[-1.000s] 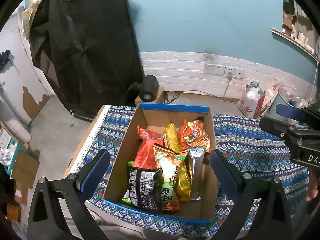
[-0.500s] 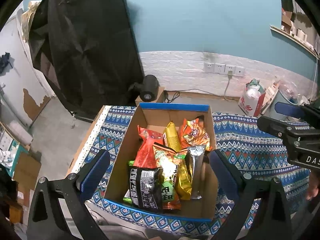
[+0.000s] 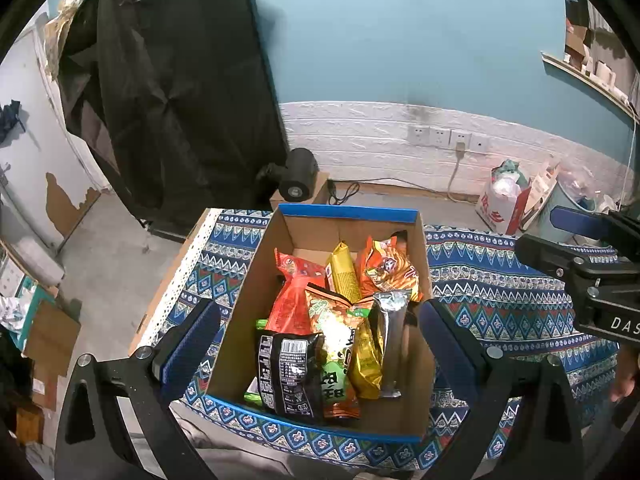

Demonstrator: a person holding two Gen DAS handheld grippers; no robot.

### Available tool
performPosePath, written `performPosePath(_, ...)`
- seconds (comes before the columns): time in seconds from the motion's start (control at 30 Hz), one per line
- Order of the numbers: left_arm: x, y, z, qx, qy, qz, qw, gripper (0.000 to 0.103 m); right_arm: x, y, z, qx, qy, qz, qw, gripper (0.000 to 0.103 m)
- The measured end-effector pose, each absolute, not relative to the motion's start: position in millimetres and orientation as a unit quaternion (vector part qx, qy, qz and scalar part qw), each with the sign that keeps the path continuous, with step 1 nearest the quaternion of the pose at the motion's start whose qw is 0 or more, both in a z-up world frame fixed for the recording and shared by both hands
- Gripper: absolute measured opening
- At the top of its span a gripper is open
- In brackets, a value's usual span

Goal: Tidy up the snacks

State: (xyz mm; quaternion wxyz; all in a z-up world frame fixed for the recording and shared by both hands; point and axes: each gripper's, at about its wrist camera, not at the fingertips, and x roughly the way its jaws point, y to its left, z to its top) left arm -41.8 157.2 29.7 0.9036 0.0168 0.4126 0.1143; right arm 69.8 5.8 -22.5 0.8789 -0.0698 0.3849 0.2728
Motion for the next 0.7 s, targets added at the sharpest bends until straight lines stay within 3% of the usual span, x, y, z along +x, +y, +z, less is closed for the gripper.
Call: performPosePath(0.7,-46.4,152.3,32.0,-0.001,0.408,0.105,0.907,0.1,69.1,5.8,-22.4,-0.07,0.385,0.273,0.879,0.073)
